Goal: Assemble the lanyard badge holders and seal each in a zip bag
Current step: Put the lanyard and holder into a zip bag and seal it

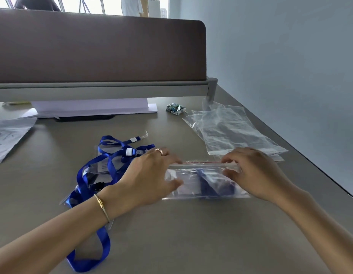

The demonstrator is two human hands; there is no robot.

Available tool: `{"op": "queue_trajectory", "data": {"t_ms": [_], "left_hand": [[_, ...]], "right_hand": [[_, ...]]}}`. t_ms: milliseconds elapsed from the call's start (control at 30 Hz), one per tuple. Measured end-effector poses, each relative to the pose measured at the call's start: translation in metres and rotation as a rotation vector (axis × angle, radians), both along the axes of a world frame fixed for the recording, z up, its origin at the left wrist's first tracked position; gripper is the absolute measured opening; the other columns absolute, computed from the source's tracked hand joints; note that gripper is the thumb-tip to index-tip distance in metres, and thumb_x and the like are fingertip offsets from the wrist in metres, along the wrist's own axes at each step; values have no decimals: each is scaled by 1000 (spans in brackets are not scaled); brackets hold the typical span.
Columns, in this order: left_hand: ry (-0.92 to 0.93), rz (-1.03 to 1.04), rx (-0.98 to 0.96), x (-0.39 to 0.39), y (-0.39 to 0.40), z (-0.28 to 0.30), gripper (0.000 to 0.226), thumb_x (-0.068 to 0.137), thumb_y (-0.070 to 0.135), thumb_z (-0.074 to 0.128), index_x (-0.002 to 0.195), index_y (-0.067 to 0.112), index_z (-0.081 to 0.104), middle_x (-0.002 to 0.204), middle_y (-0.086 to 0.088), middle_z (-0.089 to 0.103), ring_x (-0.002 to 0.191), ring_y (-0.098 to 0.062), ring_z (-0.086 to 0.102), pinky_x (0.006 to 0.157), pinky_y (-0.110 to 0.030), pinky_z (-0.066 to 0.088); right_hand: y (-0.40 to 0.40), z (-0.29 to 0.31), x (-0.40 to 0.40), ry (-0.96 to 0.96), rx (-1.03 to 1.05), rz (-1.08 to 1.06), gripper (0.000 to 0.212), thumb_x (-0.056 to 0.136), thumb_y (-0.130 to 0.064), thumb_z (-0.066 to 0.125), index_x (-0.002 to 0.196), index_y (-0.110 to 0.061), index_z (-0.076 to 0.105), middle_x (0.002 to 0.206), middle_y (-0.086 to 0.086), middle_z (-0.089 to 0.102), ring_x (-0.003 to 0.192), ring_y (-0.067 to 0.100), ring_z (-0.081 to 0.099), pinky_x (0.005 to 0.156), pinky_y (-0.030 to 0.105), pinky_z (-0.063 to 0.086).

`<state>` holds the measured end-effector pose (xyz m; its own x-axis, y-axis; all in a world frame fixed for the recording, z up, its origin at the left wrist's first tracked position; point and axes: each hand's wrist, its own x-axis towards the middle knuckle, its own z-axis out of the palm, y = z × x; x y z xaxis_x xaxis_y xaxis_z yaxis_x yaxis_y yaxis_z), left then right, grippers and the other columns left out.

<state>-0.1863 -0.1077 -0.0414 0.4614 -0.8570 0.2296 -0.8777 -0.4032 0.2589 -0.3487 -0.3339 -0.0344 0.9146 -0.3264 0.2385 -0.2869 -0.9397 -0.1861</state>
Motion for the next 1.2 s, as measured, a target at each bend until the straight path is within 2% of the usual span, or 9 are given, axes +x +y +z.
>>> {"op": "queue_trajectory", "data": {"t_ms": [133, 233, 400, 500, 667, 767, 867, 1000, 1200], "left_hand": [[-10, -162, 140, -10, 1, 2, 63, 78, 76, 53, 132, 43, 50, 136, 22, 50, 120, -5, 51, 99, -28, 43], [-45, -195, 182, -10, 1, 1, 66, 80, 71, 54, 138, 42, 44, 142, 20, 47, 122, -7, 51, 101, -27, 39], [-47, -228, 207, -3, -2, 2, 66, 80, 40, 58, 143, 39, 38, 140, 16, 51, 118, -9, 55, 103, -28, 44], [59, -167, 167, 6, -6, 1, 63, 74, 24, 61, 132, 43, 45, 120, 14, 63, 102, -10, 63, 86, -26, 52], [469, 17, -240, 22, -18, 7, 28, 79, 5, 68, 80, 33, 64, 67, 14, 68, 62, -6, 62, 62, -29, 51], [719, 85, -367, 34, -24, 12, 30, 85, -1, 70, 106, 20, 68, 76, -4, 76, 70, -25, 70, 72, -38, 56], [878, 151, -475, 45, -29, 18, 49, 89, -1, 66, 132, 19, 51, 78, -12, 75, 67, -23, 70, 68, -39, 58], [699, 218, -531, 55, -25, 23, 54, 93, 1, 61, 124, 35, 34, 79, -8, 71, 59, -8, 66, 53, -13, 48], [457, 328, -484, 90, -18, 27, 26, 96, 5, 50, 98, 30, 59, 86, 3, 68, 60, -14, 63, 54, -30, 57]], "right_hand": [[8, 11, -14, 164, 45, 176, 54, 71, -53, 71, 122, -41, 60, 123, -24, 61, 114, 0, 54, 101, 27, 43], [9, 5, -21, 291, 102, 195, 74, 64, -35, 65, 136, -43, 49, 136, -29, 49, 121, -3, 49, 104, 24, 41], [5, -8, -19, 81, 90, 136, 58, 73, -24, 64, 129, -39, 58, 123, -22, 65, 109, 4, 62, 95, 29, 50], [-4, -10, -14, -86, 321, 117, 39, 82, -12, 68, 111, -38, 66, 107, -21, 72, 99, -5, 66, 89, 25, 53], [-17, -6, 2, -318, 594, -59, 18, 93, -17, 65, 107, -27, 70, 83, -2, 76, 76, 18, 71, 73, 37, 55], [-13, 4, 13, -362, 830, -39, 35, 99, -26, 57, 133, -30, 54, 82, 1, 78, 73, 21, 74, 68, 32, 61], [-12, 13, 28, -350, 907, 7, 56, 99, -23, 58, 144, -42, 32, 88, 6, 77, 74, 25, 73, 64, 33, 59], [-4, 18, 58, -454, 796, 0, 62, 94, 1, 59, 135, -37, 30, 85, 9, 73, 58, 22, 68, 53, 28, 55], [6, 21, 122, -535, 525, 53, 29, 93, 3, 54, 101, -25, 50, 78, -3, 68, 56, 10, 62, 46, 25, 51]]}}
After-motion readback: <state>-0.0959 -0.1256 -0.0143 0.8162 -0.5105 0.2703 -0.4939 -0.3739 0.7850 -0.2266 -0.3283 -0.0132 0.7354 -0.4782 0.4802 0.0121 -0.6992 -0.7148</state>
